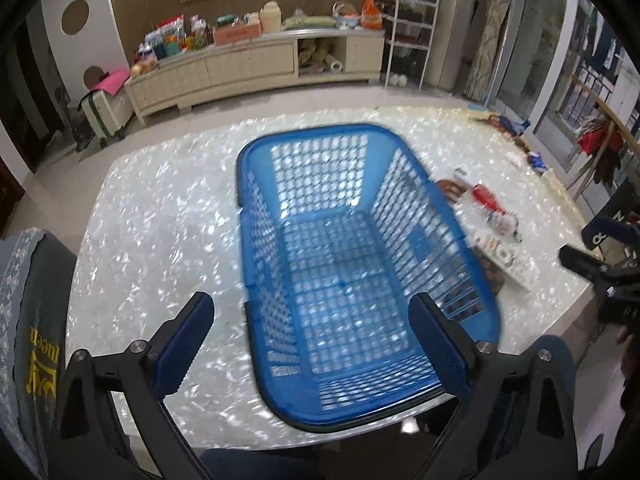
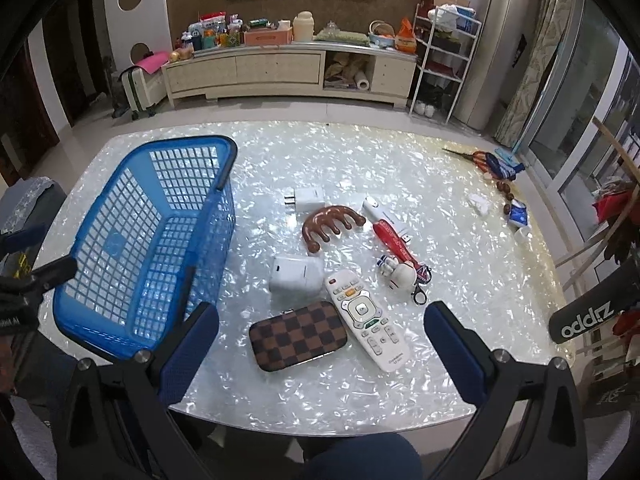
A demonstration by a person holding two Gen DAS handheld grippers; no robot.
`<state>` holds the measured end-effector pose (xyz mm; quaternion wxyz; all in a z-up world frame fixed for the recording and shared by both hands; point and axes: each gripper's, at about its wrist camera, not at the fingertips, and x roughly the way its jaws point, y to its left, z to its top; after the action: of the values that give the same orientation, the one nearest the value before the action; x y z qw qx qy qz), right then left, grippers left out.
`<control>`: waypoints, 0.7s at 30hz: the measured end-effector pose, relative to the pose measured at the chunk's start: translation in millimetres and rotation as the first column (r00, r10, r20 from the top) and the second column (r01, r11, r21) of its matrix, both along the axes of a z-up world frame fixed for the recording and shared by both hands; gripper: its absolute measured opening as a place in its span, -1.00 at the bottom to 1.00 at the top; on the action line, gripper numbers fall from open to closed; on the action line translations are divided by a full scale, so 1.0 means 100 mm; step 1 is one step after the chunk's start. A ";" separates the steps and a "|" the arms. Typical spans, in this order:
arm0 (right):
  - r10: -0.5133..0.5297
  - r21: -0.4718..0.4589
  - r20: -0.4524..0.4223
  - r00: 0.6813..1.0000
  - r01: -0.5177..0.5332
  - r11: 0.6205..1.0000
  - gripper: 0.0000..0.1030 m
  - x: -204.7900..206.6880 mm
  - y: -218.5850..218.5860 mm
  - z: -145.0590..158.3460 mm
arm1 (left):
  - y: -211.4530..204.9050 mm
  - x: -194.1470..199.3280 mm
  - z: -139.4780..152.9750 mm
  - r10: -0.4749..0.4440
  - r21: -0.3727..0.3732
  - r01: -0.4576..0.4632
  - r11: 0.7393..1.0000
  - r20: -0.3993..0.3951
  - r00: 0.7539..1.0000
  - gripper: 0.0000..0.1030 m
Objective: Organize rigid objects
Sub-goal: 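Grasp the blue basket rim with the left tool while the right tool moves toward the remote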
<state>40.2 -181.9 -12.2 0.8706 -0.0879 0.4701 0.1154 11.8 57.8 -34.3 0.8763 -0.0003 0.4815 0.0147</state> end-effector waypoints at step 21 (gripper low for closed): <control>-0.087 -0.179 -0.072 0.994 0.073 0.981 1.00 0.31 -0.27 -0.33 | 0.57 0.28 -0.83 0.042 -0.104 -0.078 0.992 -0.314 0.949 -0.12</control>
<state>71.1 -208.7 -45.1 0.8440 -0.1411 0.5158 0.0417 39.6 114.7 -116.9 0.7872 -0.0629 0.6133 0.0134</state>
